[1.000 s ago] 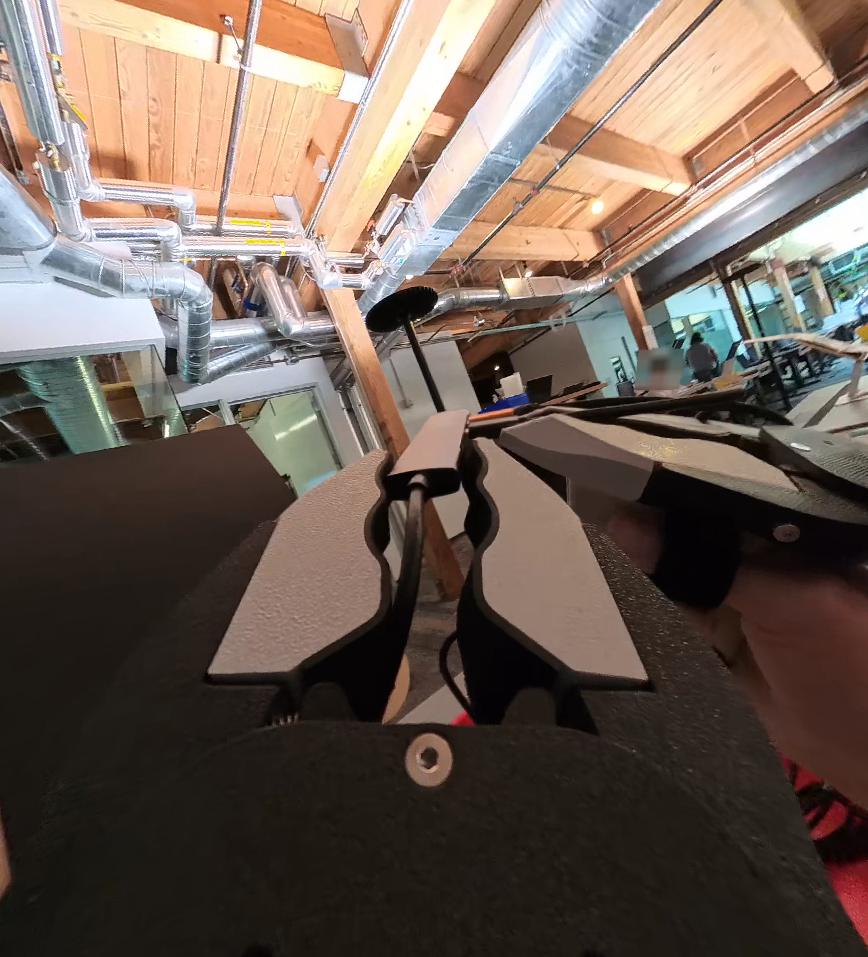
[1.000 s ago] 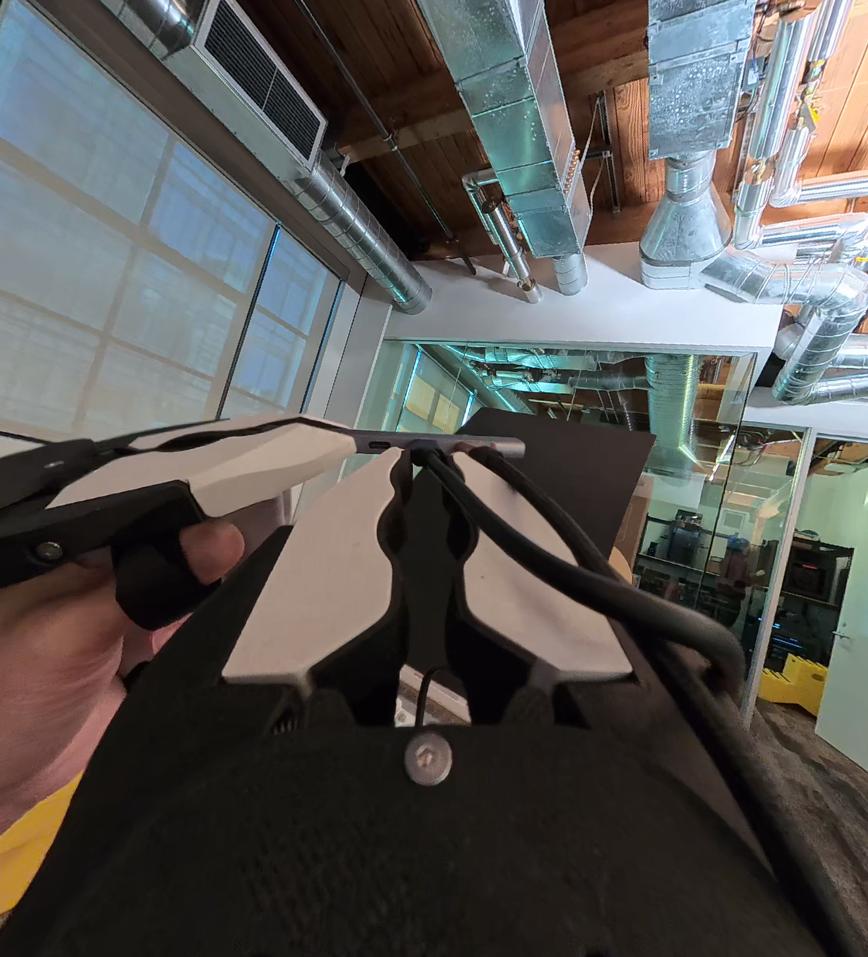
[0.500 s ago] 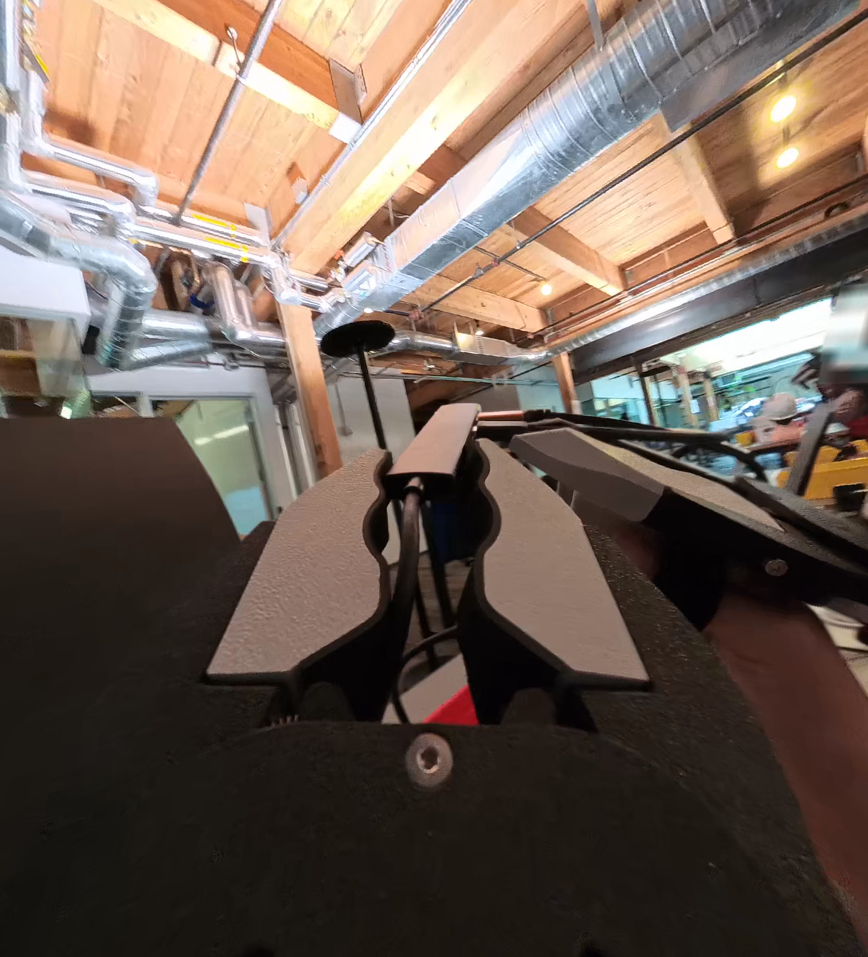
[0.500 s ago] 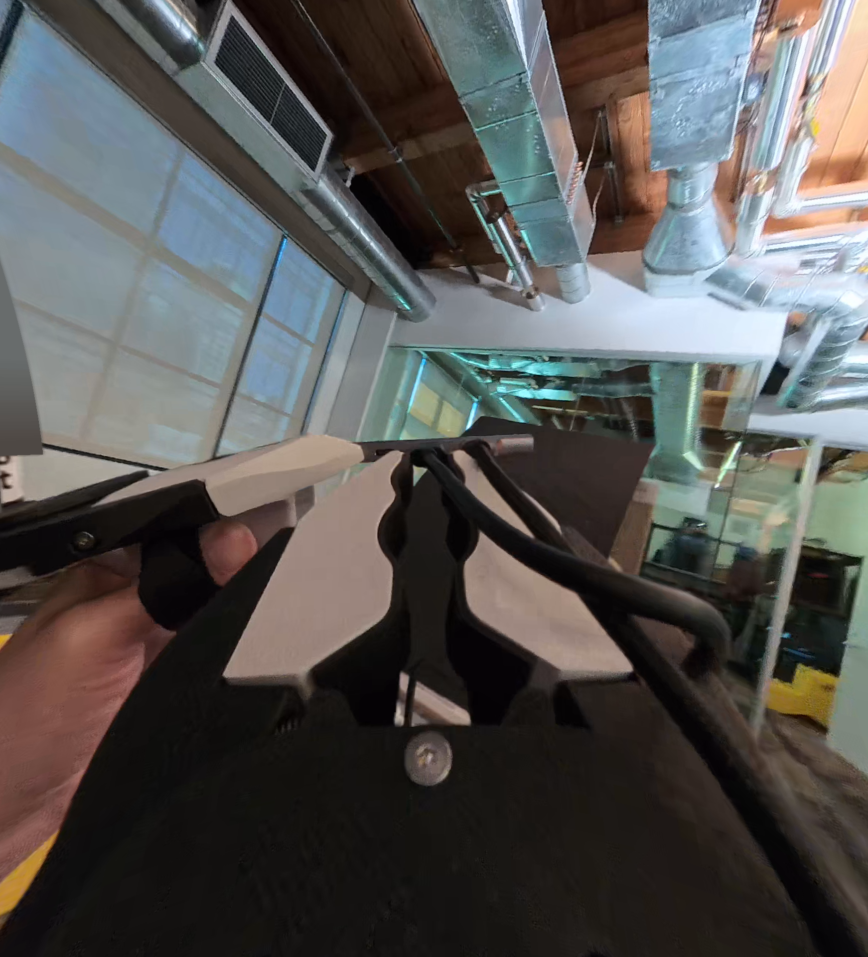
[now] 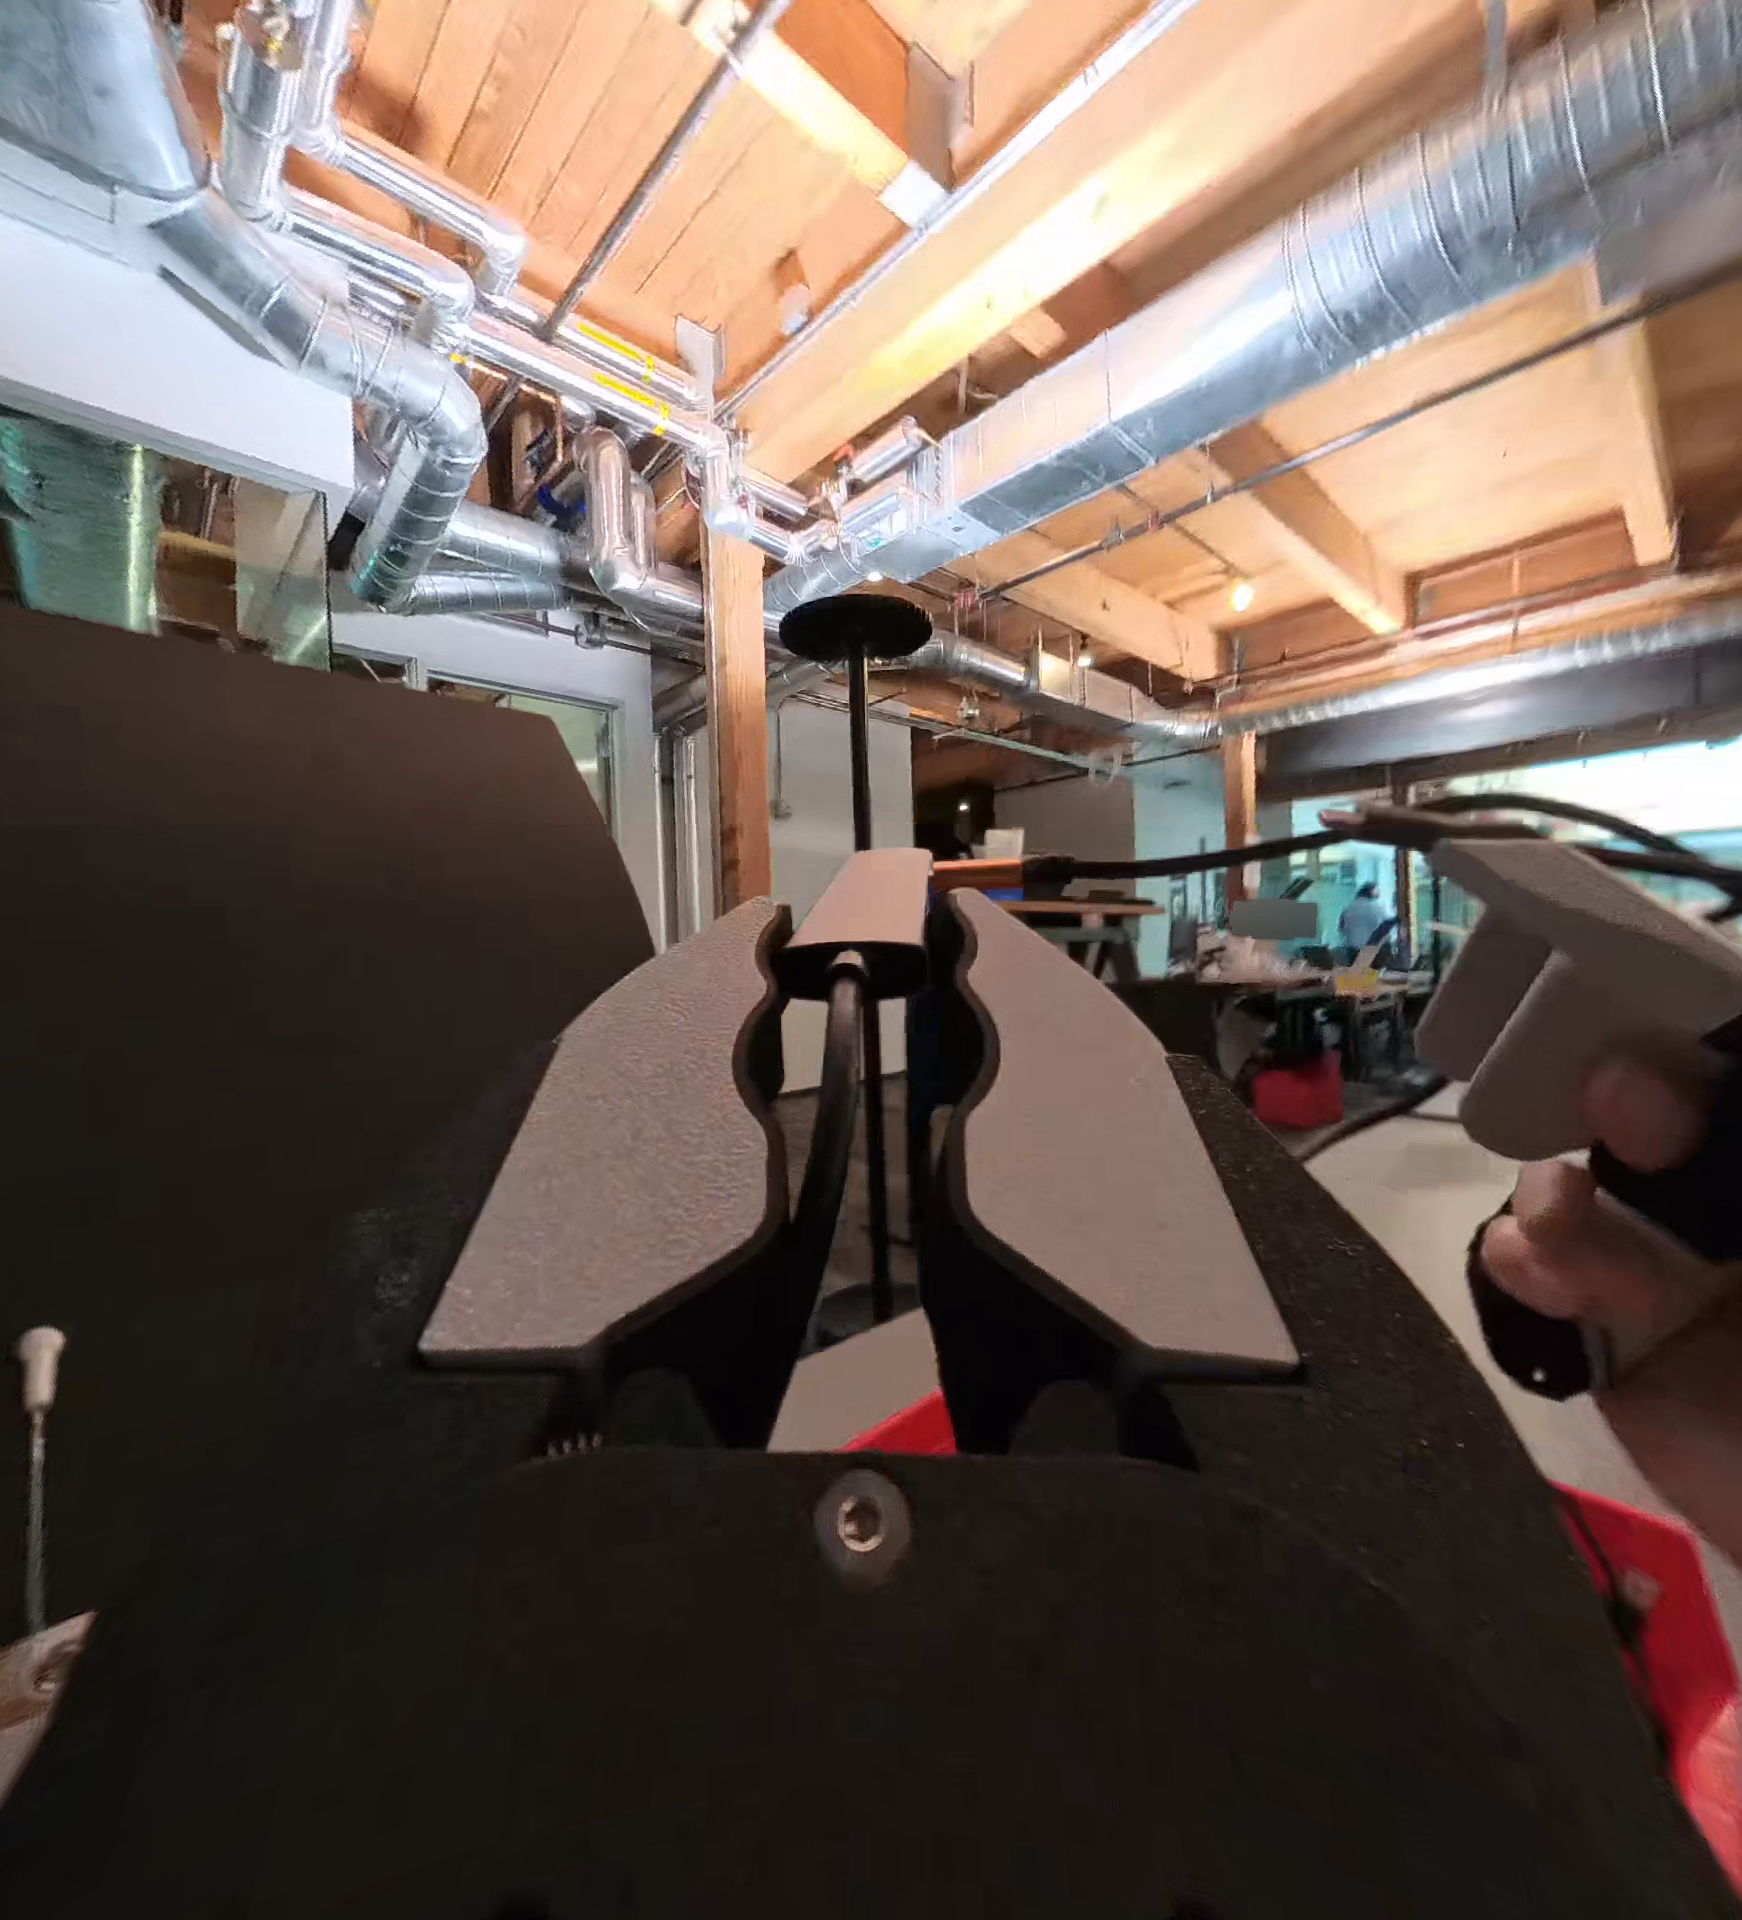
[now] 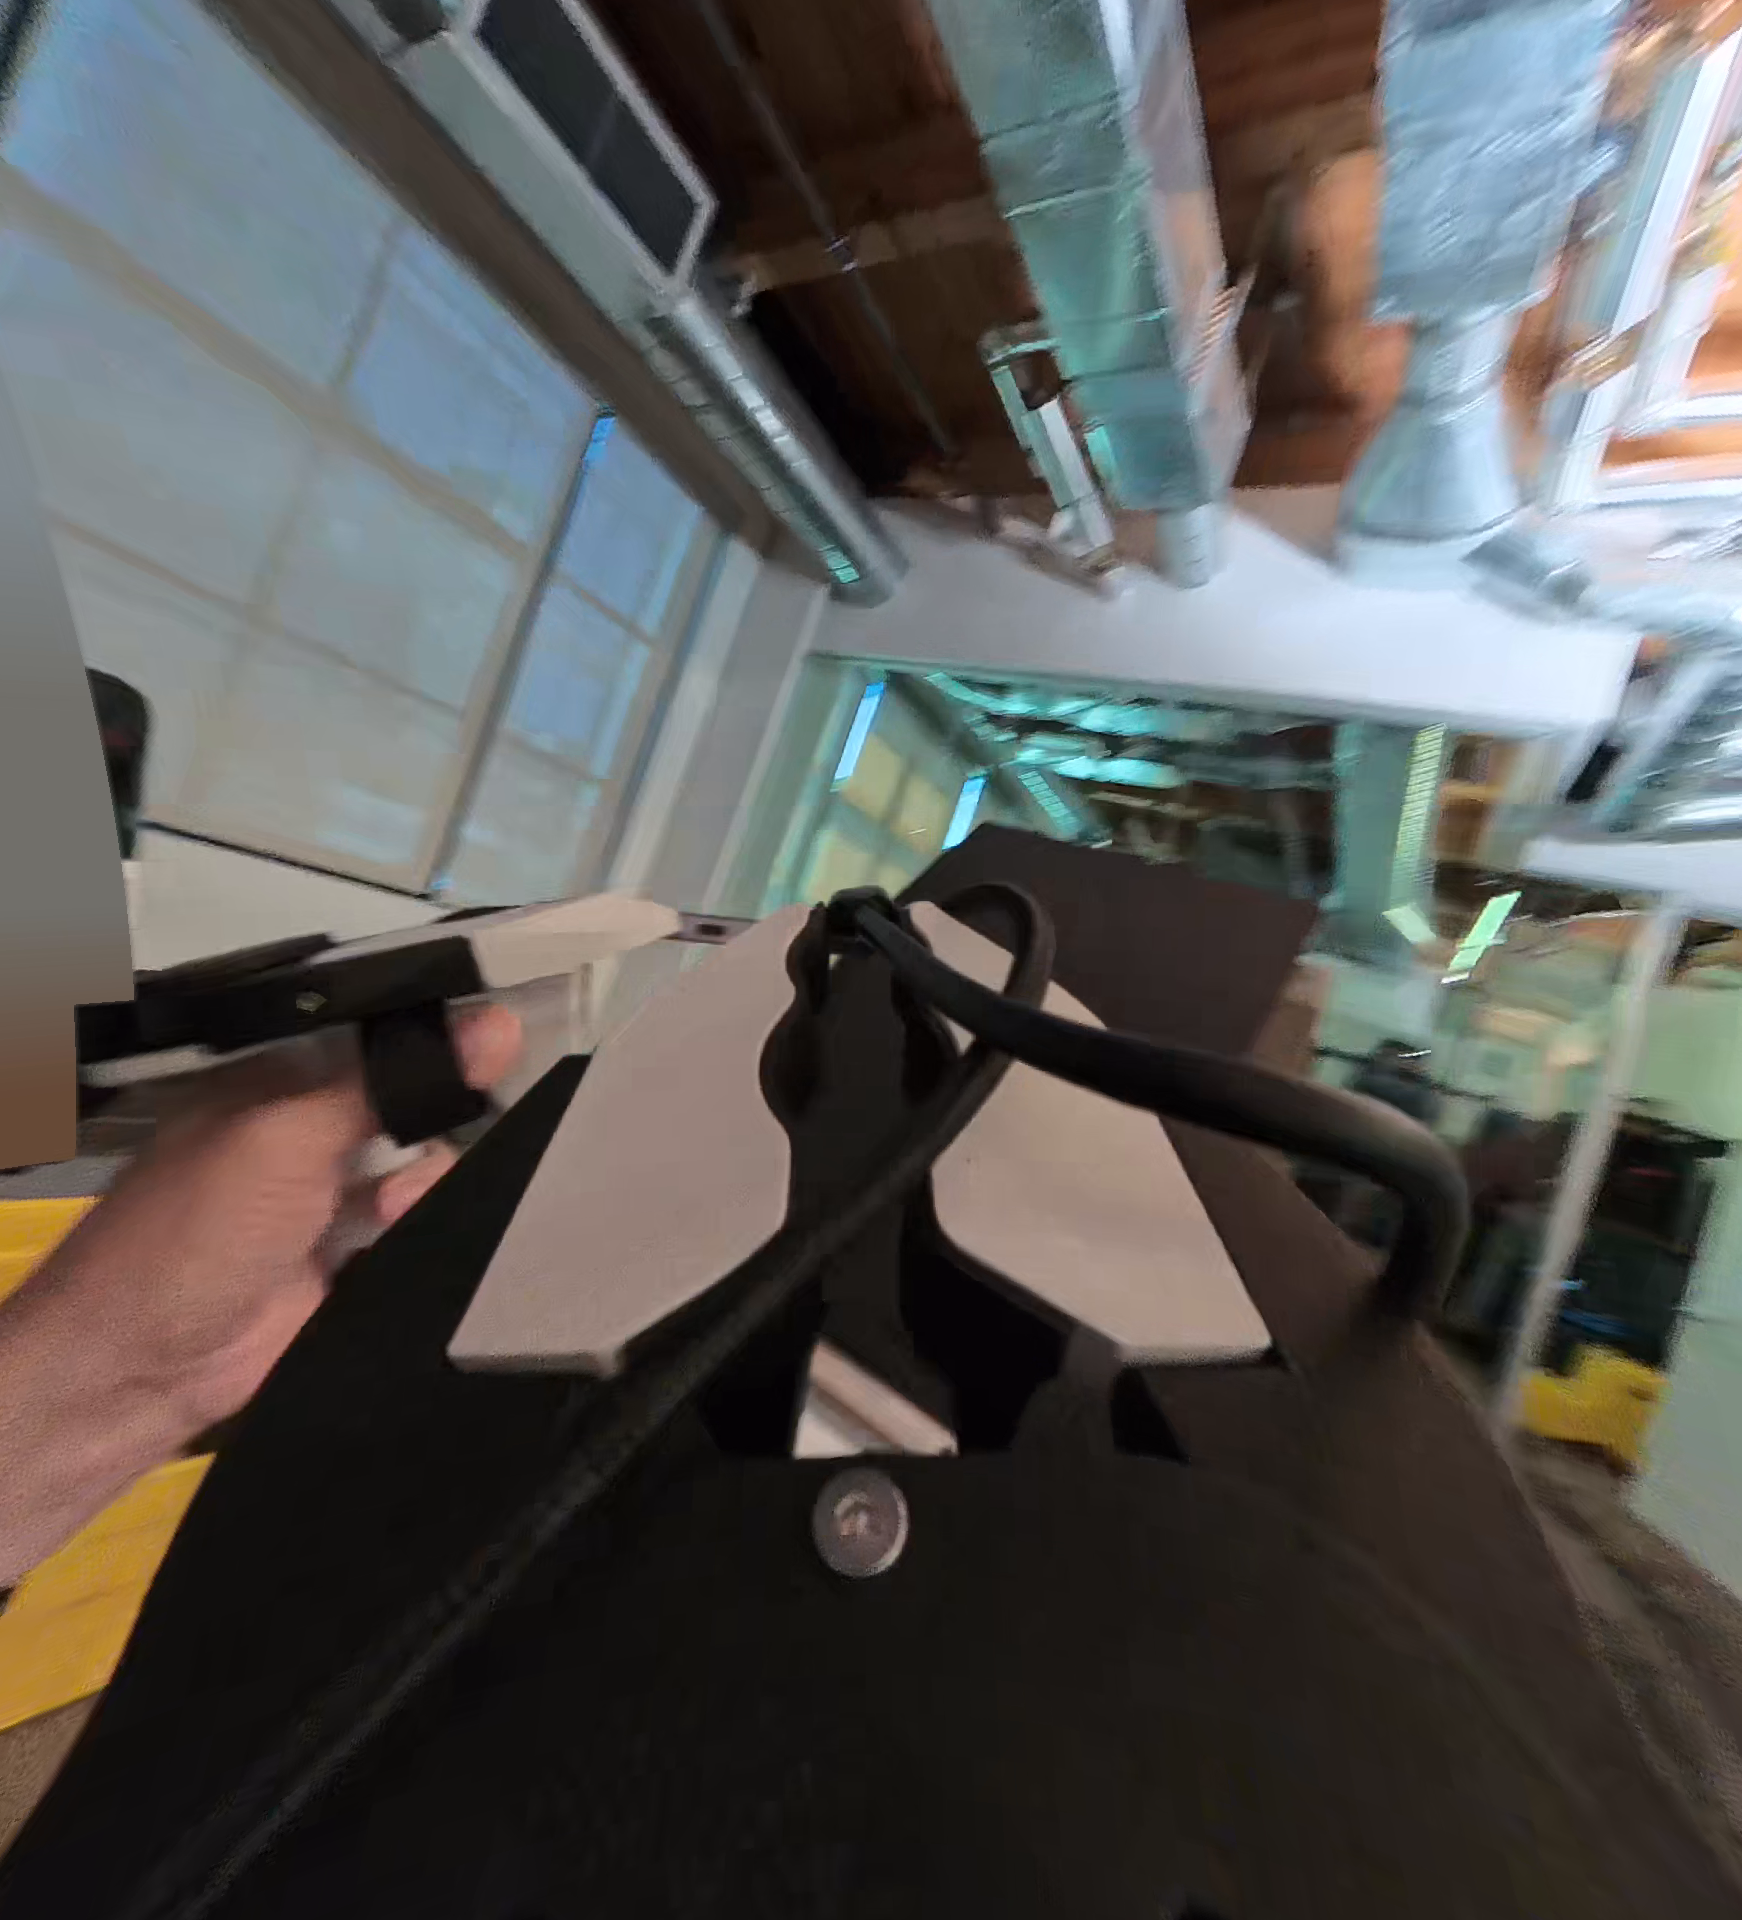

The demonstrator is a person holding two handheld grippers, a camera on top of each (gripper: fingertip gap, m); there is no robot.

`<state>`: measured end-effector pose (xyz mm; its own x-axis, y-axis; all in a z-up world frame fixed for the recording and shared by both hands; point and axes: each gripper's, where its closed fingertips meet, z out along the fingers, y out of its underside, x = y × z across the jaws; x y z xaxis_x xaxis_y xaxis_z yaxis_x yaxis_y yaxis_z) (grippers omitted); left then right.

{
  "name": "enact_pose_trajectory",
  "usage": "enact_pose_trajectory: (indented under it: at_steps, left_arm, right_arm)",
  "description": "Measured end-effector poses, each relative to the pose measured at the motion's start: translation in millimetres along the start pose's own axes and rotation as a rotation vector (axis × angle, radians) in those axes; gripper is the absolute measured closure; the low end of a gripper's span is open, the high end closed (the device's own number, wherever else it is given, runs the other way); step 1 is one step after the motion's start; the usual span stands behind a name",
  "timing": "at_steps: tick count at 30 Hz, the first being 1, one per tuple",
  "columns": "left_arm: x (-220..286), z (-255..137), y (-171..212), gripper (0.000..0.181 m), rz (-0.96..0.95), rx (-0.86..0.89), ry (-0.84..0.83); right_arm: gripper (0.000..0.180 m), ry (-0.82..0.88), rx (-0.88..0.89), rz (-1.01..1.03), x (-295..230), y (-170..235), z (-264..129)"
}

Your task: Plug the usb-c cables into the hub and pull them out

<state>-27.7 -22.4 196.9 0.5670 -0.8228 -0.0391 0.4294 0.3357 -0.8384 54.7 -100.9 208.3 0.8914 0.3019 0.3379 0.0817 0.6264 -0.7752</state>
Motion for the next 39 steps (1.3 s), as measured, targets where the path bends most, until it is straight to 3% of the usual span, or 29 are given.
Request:
enact_pose_trajectory:
  at_steps: [5, 7, 9, 15, 21, 26, 31, 39]
  left_arm:
    - [-26, -8, -2, 0.156, -0.008, -0.009, -0.16]
    - [-35, -14, -6, 0.156, -0.055, 0.003, -0.17]
    - [-46, -24, -17, 0.156, -0.072, 0.054, -0.198]
    - [-67, -57, -58, 0.156, -0.117, 0.222, -0.241]
    - [-66, -69, -79, 0.156, -0.123, 0.278, -0.224]
    - [-62, -66, -79, 0.156, -0.158, 0.261, -0.167]
    - [-53, -61, -80, 0.156, -0.15, 0.249, -0.129]
    - [-35, -56, -87, 0.156, -0.122, 0.235, -0.058]
  right_arm:
    - [0.166, -0.423, -0.296, 0.442, -32, 23, -2]
    - [0.167, -0.464, -0.29, 0.557, -25, 19, -9]
    - [0.167, -0.585, -0.456, 0.545, -31, 39, -27]
    - [0.166, -0.627, -0.933, 0.339, -13, 125, -82]
    - [0.167, -0.715, -1.208, 0.246, 10, 170, -148]
    - [0.167, -0.909, -1.191, 0.276, 2, 157, -188]
    - [0.168, -0.83, -0.848, 0.177, 18, 108, -158]
    - [0.172, -0.677, -0.603, 0.087, 48, 73, -142]
